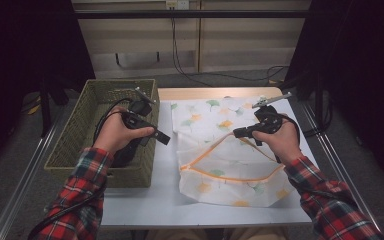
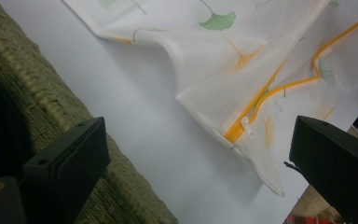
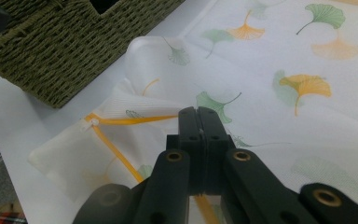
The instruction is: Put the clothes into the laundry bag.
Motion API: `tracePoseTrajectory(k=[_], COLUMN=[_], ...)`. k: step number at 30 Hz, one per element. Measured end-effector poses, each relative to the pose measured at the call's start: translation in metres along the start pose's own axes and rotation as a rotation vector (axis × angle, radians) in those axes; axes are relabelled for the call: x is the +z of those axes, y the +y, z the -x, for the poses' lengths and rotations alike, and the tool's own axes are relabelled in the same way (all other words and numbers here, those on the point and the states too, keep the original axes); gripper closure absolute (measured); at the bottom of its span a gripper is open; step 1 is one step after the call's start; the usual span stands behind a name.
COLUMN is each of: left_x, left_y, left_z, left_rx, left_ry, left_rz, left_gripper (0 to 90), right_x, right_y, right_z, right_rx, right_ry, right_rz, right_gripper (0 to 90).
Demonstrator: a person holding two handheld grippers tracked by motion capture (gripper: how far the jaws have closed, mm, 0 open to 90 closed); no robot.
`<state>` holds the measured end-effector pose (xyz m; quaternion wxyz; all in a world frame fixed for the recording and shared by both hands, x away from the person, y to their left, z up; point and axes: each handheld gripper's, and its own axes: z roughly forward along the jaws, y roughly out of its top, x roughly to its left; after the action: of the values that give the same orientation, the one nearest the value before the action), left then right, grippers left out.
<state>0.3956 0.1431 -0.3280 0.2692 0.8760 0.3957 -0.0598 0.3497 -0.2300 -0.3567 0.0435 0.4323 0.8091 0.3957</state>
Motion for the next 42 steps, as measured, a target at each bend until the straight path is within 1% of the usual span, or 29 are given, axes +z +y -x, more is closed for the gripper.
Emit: tracePoseTrajectory(k=[2,4,6,7,10,12,13,14,16,17,18,20,21,23,24,25,28,30,31,32,34,35,37,38,39,40,42], left_x=[-0.005,-0.009,-0.012,-0.013,-0.017,-0.020,-0.021,-0.022,-0.024,-0.025,-0.025,-0.027,-0.027,-0.028,-0.028,-0.028,-0.028,-0.027,-0.026,-0.024,-0.022,-0.022,-0.020,-0.019,-0.018,-0.017,-0.014], left_y=[0.001,0.001,0.000,0.000,-0.003,-0.004,-0.005,-0.006,-0.007,-0.008,-0.008,-0.010,-0.010,-0.012,-0.012,-0.013,-0.015,-0.016,-0.016,-0.017,-0.018,-0.018,-0.019,-0.020,-0.021,-0.022,-0.024], left_z=[0.000,-0.002,-0.006,-0.008,-0.014,-0.019,-0.020,-0.023,-0.027,-0.028,-0.030,-0.035,-0.037,-0.043,-0.045,-0.047,-0.054,-0.058,-0.060,-0.062,-0.066,-0.068,-0.072,-0.073,-0.076,-0.079,-0.083], left_rx=[-0.001,-0.013,-0.011,-0.017,-0.033,-0.040,-0.049,-0.049,-0.059,-0.057,-0.064,-0.064,-0.078,-0.085,-0.098,-0.095,-0.109,-0.115,-0.116,-0.129,-0.126,-0.131,-0.136,-0.147,-0.145,-0.146,-0.161], left_ry=[0.008,0.012,0.028,0.023,0.029,0.037,0.040,0.047,0.052,0.054,0.061,0.074,0.082,0.089,0.103,0.110,0.124,0.141,0.138,0.142,0.157,0.153,0.171,0.182,0.197,0.206,0.216], left_rz=[0.010,0.013,0.002,0.001,0.006,0.001,0.008,0.002,0.010,0.006,0.013,0.010,0.017,0.013,0.012,0.003,-0.002,0.000,-0.002,0.002,-0.007,-0.010,-0.007,-0.001,-0.005,-0.005,-0.003], left_gripper=[4.3,4.4,4.4,4.4,4.4,4.4,4.4,4.4,4.4,4.4,4.3,4.4,4.4,4.4,4.4,4.3,4.4,4.3,4.3,4.3,4.3,4.3,4.0,4.0,4.1,4.1,4.1], right_x=[0.000,0.000,0.001,0.001,0.001,0.001,0.001,0.001,0.002,0.002,0.002,0.002,0.003,0.003,0.003,0.003,0.003,0.003,0.003,0.004,0.004,0.004,0.003,0.003,0.003,0.003,0.003], right_y=[0.000,0.000,0.000,0.000,0.000,-0.001,-0.001,-0.001,-0.001,-0.001,-0.001,-0.001,-0.001,-0.001,-0.001,-0.001,-0.002,-0.002,-0.002,-0.002,-0.002,-0.002,-0.002,-0.002,-0.002,-0.003,-0.003], right_z=[0.000,0.000,0.000,0.000,0.001,0.001,0.001,0.001,0.001,0.001,0.001,0.001,0.001,0.001,0.001,0.001,0.002,0.002,0.002,0.002,0.003,0.003,0.003,0.003,0.003,0.003,0.003], right_rx=[0.001,0.000,-0.004,-0.002,0.002,0.000,-0.001,0.000,0.002,0.004,0.003,0.006,0.005,0.002,0.002,0.002,0.002,0.004,0.005,0.006,0.007,0.006,0.006,0.005,0.005,0.004,0.004], right_ry=[-0.001,0.000,0.000,0.001,0.007,0.002,0.000,-0.004,-0.001,0.001,0.001,0.002,0.003,0.003,-0.005,-0.005,-0.005,-0.002,0.001,0.001,-0.001,0.001,-0.001,-0.001,0.000,-0.004,-0.003], right_rz=[0.001,-0.001,-0.002,-0.003,-0.002,-0.003,-0.006,-0.004,-0.006,-0.006,-0.007,-0.006,-0.005,-0.006,-0.011,-0.011,-0.011,-0.010,-0.009,-0.009,-0.010,-0.008,-0.012,-0.012,-0.013,-0.014,-0.014], right_gripper=[90.0,90.0,90.0,90.0,90.0,90.0,90.0,90.0,90.0,90.0,90.0,90.0,90.0,90.0,90.0,90.0,90.0,90.0,90.0,90.0,90.0,90.0,90.0,90.0,90.0,90.0,90.0])
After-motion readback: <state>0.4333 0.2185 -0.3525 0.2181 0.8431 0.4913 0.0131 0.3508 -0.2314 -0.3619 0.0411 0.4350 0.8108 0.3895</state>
